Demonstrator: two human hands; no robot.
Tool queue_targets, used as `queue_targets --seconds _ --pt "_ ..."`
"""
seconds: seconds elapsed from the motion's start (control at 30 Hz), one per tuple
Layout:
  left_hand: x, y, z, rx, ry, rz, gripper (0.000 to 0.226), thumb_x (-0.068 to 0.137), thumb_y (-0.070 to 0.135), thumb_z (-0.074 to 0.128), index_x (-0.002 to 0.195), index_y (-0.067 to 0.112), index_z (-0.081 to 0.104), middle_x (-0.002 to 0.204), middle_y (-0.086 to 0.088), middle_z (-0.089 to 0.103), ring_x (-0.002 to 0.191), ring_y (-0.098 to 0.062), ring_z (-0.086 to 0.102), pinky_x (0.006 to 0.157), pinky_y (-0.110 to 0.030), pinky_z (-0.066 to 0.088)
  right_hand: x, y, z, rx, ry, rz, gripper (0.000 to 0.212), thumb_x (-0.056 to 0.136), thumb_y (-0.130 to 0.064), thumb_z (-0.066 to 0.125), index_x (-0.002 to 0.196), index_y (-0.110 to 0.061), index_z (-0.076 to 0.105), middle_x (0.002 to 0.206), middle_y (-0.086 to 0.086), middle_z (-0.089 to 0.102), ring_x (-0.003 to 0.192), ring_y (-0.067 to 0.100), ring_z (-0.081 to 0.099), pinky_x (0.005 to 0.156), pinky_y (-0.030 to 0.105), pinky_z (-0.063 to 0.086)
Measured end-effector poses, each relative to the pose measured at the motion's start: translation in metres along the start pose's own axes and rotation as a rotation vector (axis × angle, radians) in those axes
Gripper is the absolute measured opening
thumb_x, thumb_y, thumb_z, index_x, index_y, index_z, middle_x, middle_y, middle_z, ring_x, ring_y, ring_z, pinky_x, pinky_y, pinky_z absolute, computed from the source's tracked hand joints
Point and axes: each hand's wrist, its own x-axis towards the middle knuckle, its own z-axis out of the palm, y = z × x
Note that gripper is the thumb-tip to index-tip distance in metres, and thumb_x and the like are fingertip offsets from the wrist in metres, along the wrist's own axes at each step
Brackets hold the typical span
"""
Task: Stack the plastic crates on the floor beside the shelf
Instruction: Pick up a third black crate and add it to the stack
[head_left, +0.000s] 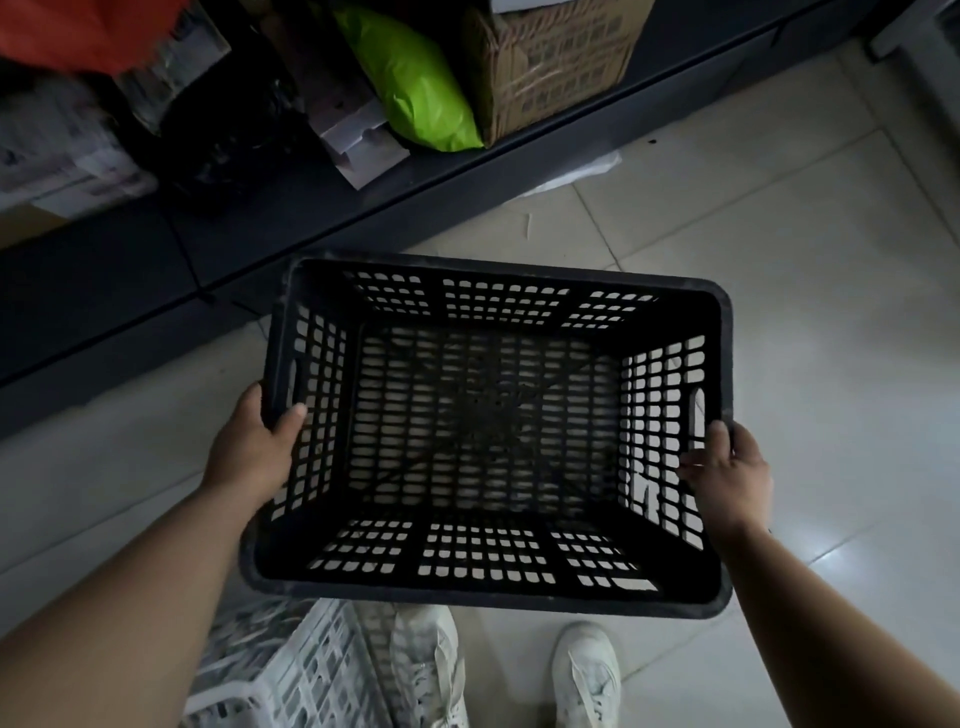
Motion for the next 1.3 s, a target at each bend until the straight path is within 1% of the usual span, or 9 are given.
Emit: queue_targets --seconds 0.1,0.2,0.3,0.5,0.67,0.97,1.13,1.23,1.3 --pt "0.011 -0.005 0.003 -0.187 -0.030 -0.055 0.047 0.098 0.039 0.041 0.139 0.016 0.038 0.097 -0.004 0.069 0.089 -0.021 0.066 0.083 -0.038 0.050 0.000 0.000 -0.001 0.066 -0.011 -0.007 0.025 0.095 -0.032 0.041 0.092 -0.013 0.056 0.075 0.019 0.063 0.062 0.027 0.059 0.058 0.039 0.050" --pt "0.013 -0.005 0.004 -0.289 -0.026 -0.067 0.036 0.100 0.032 0.039 0.127 0.010 0.048 0.084 -0.005 0.065 0.072 -0.018 0.061 0.067 -0.026 0.048 0.000 0.000 -0.003 0.117 -0.037 -0.014 0.025 0.096 -0.025 0.042 0.093 -0.004 0.054 0.071 0.016 0.049 0.060 0.023 0.047 0.048 0.027 0.039" --pt "0.005 -0.003 0.004 -0.340 -0.017 -0.032 0.025 0.100 0.030 0.039 0.111 0.013 0.055 0.076 -0.005 0.057 0.067 -0.018 0.054 0.063 -0.025 0.046 0.001 -0.002 -0.008 0.166 -0.060 -0.015 0.027 0.095 -0.020 0.043 0.090 0.006 0.049 0.072 0.015 0.038 0.055 0.019 0.035 0.040 0.020 0.031" --pt "-0.024 -0.002 -0.012 -0.358 -0.037 -0.022 0.023 0.099 0.030 0.040 0.105 0.016 0.057 0.076 -0.004 0.053 0.067 -0.019 0.049 0.065 -0.029 0.046 -0.009 -0.010 -0.035 0.128 -0.055 -0.014 0.026 0.093 -0.025 0.046 0.070 -0.013 0.049 0.068 0.014 0.041 0.056 0.022 0.037 0.046 0.028 0.031" --pt "-0.069 0.016 -0.033 -0.366 -0.014 -0.008 0.022 0.099 0.030 0.041 0.106 0.017 0.057 0.075 -0.004 0.052 0.064 -0.018 0.047 0.064 -0.030 0.047 -0.030 -0.024 -0.079 0.138 -0.040 0.031 0.030 0.090 -0.028 0.049 0.063 -0.016 0.053 0.061 0.008 0.044 0.058 0.023 0.039 0.051 0.035 0.032" --pt "-0.179 0.084 -0.090 -0.416 -0.003 0.090 0.021 0.098 0.031 0.044 0.104 0.018 0.059 0.075 -0.004 0.053 0.064 -0.018 0.048 0.063 -0.031 0.048 -0.072 -0.080 -0.209 0.040 0.051 -0.034 0.040 0.094 -0.027 0.046 0.069 0.004 0.052 0.058 0.012 0.043 0.050 0.022 0.037 0.037 0.024 0.028" --pt "-0.261 0.144 -0.126 -0.439 -0.043 0.167 0.021 0.097 0.031 0.046 0.101 0.014 0.058 0.075 -0.004 0.051 0.064 -0.018 0.046 0.065 -0.033 0.045 -0.111 -0.116 -0.313 0.005 0.125 -0.065 0.037 0.094 -0.023 0.047 0.068 0.002 0.050 0.055 0.009 0.041 0.049 0.021 0.034 0.040 0.028 0.031" --pt "-0.312 0.182 -0.146 -0.433 -0.068 0.242 0.024 0.097 0.030 0.047 0.099 0.009 0.058 0.072 -0.004 0.049 0.061 -0.018 0.044 0.060 -0.032 0.044 -0.139 -0.132 -0.379 0.011 0.158 -0.089 0.032 0.095 -0.019 0.047 0.067 -0.004 0.049 0.054 0.007 0.043 0.047 0.018 0.035 0.035 0.018 0.027" --pt "-0.343 0.206 -0.158 -0.412 -0.069 0.305 0.027 0.097 0.029 0.048 0.095 0.004 0.060 0.070 -0.004 0.050 0.058 -0.018 0.044 0.057 -0.032 0.042 -0.159 -0.140 -0.422 0.029 0.207 -0.074 0.032 0.095 -0.023 0.048 0.067 -0.009 0.054 0.054 0.007 0.048 0.049 0.018 0.041 0.042 0.022 0.033"
